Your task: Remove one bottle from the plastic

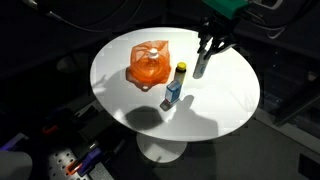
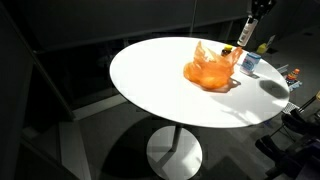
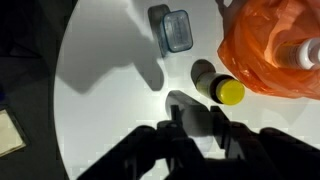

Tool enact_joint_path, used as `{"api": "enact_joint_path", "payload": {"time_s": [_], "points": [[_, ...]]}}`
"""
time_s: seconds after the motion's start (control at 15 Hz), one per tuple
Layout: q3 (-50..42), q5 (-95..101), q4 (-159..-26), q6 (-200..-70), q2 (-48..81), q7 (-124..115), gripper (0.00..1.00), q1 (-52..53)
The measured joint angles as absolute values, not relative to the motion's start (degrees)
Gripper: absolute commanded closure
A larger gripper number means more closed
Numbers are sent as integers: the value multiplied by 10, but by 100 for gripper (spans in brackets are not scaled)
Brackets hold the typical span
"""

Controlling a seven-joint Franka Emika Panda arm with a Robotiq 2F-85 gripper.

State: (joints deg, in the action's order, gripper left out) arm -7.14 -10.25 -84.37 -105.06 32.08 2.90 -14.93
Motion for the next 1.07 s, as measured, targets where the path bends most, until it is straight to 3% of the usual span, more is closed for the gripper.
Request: {"api": "enact_joint_path", "payload": {"time_s": [1.07], "points": [[-63, -103, -725, -1051, 469, -70, 90, -126]]}}
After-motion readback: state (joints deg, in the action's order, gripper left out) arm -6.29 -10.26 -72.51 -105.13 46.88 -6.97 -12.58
